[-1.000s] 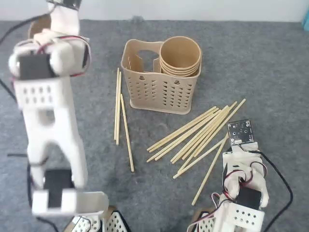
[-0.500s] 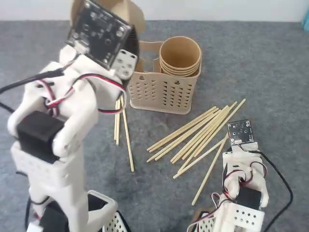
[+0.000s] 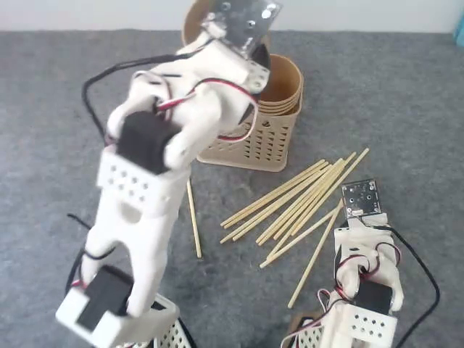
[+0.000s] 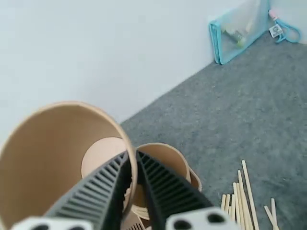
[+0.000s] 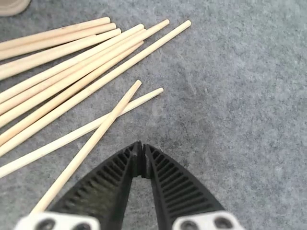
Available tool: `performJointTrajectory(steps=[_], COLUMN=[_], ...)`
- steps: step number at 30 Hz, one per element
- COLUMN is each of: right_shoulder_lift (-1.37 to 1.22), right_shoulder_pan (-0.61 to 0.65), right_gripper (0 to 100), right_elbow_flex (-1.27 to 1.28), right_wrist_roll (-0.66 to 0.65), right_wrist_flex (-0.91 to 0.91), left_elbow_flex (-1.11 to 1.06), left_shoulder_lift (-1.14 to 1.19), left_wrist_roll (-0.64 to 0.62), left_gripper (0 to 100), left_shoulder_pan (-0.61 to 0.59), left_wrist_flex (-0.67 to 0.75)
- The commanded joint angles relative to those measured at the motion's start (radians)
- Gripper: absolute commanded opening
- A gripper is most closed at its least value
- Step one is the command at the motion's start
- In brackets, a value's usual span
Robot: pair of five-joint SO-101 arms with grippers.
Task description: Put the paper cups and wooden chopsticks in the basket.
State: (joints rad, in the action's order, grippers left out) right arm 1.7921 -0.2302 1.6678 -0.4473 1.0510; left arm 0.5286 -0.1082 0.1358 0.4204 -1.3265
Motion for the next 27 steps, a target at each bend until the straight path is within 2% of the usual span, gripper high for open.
performJointTrajectory(steps=[1,10,21,25,27], right_shoulder_lift=[0.018,0.012,0.012,0.012,0.012], right_shoulder_pan=[0.010,0.010,0.010,0.010,0.010], right_gripper=[0.9,0.9,0.9,0.9,0.9], right_elbow_flex=[0.017,0.017,0.017,0.017,0.017], right_wrist_roll=[-0.014,-0.014,-0.014,-0.014,-0.014], right_wrist_flex=[-0.015,-0.028,-0.028,-0.028,-0.027], left_elbow_flex=[0.030,0.001,-0.110,-0.105,-0.094], left_shoulder_lift=[0.020,0.057,0.057,0.057,0.055], left_wrist_roll=[-0.012,-0.014,-0.012,-0.023,-0.114], left_gripper=[1,1,2,11,17], left_shoulder_pan=[0.009,0.086,0.094,0.078,0.055], left_wrist_flex=[0.037,0.038,0.044,0.044,0.044])
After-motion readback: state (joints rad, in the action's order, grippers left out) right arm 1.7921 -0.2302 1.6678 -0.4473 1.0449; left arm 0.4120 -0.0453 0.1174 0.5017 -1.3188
